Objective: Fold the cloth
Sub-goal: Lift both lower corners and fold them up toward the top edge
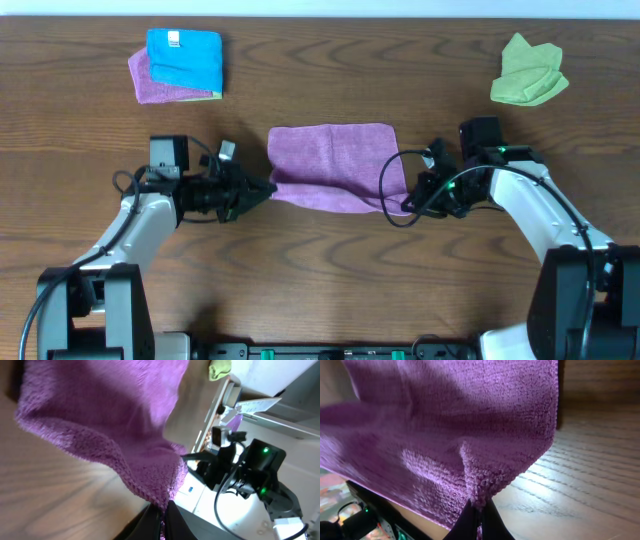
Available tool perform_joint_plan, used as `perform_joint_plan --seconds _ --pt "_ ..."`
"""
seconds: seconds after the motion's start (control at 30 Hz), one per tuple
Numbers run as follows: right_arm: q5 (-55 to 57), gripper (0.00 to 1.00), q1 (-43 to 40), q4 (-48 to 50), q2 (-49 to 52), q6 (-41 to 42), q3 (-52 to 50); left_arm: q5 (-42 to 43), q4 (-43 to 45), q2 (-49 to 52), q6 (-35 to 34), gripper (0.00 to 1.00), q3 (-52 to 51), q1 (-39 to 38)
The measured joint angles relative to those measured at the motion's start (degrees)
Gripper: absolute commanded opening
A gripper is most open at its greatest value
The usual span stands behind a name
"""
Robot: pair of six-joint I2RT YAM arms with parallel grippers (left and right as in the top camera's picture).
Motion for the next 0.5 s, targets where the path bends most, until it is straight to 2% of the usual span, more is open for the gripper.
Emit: perform_joint_plan --seconds 0.27,0.5 --pt "-0.6 0.01 0.3 -0.5 0.0 0.1 0.0 -4.4 -6.4 0.0 1.0 0.06 0.7 -0.3" --pt "-0.9 0.01 0.3 -1.9 0.0 0.2 0.0 -11.4 -23.9 0.0 10.4 0.06 0.8 -0.3"
